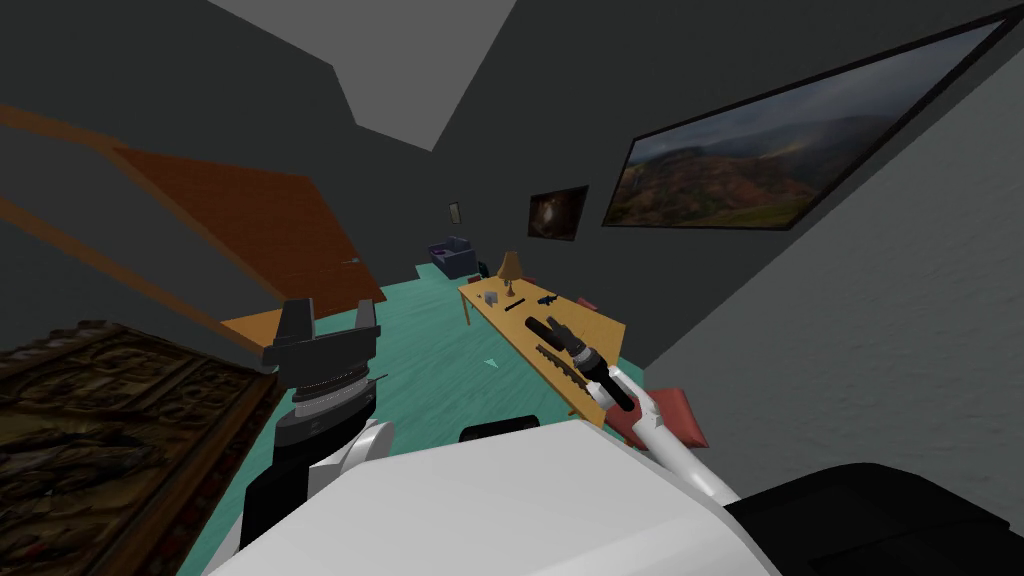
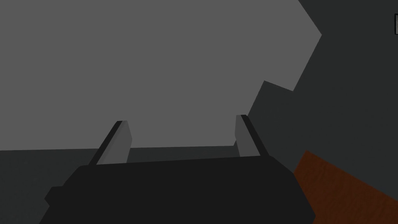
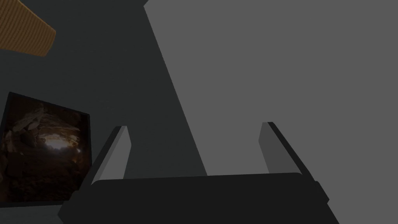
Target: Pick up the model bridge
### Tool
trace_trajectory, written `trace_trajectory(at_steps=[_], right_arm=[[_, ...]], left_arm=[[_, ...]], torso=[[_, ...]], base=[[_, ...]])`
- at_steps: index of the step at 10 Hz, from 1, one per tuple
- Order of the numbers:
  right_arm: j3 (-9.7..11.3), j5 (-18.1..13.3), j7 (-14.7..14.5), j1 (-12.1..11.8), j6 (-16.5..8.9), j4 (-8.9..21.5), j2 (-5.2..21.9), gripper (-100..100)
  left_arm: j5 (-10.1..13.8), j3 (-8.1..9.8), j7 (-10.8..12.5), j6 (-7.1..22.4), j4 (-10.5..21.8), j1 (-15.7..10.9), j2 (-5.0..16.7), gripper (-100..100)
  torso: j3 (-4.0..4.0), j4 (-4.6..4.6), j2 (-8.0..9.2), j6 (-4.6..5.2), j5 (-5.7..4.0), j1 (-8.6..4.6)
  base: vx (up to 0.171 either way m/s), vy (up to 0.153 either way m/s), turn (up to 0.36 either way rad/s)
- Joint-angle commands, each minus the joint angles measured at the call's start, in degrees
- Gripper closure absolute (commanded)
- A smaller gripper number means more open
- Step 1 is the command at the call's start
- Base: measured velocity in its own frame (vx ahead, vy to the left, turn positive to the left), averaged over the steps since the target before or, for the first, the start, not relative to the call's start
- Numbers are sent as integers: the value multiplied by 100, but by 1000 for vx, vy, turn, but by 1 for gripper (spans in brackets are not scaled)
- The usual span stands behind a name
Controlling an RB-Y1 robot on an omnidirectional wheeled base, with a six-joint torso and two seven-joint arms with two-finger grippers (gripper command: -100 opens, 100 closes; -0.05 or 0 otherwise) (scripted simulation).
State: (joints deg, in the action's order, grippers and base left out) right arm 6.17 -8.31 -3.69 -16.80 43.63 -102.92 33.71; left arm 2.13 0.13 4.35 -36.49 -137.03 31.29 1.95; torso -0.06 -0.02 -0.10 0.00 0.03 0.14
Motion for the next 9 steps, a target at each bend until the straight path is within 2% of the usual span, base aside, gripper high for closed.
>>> trace_trajectory(at_steps=[1,2,3,4,5,6,7,8,9], right_arm=[[57,-70,-52,14,47,236,121,-100],[172,-203,-133,79,96,441,366,-100],[172,-203,-133,79,96,571,366,-100],[172,-203,-133,79,96,571,366,-100],[292,-336,-215,140,136,774,606,-100],[292,-336,-215,140,136,911,606,-100],[416,-466,-298,195,168,1128,838,-100],[416,-466,-298,195,168,1255,838,-100],[543,-594,-383,245,190,1402,1061,-100]], left_arm=[[0,0,0,0,0,0,0,0],[0,0,0,0,0,1,0,0],[0,0,0,0,0,0,0,0],[0,0,0,0,0,1,0,0],[0,1,0,0,0,1,0,0],[0,0,0,0,0,0,0,0],[0,0,0,0,0,1,0,0],[0,0,0,0,0,0,0,0],[0,0,0,0,0,1,0,0]], torso=[[0,0,0,0,0,0],[1,0,2,4,0,-3],[0,0,-1,1,0,-2],[0,0,1,4,0,-2],[3,1,6,4,-1,-7],[2,1,3,0,0,-3],[2,0,3,4,-1,-3],[-1,0,-2,1,0,0],[0,0,1,5,0,-2]], base=[[19,27,55],[28,34,117],[26,28,59],[9,12,-14],[17,32,137],[22,28,72],[35,39,122],[27,30,55],[31,44,114]])
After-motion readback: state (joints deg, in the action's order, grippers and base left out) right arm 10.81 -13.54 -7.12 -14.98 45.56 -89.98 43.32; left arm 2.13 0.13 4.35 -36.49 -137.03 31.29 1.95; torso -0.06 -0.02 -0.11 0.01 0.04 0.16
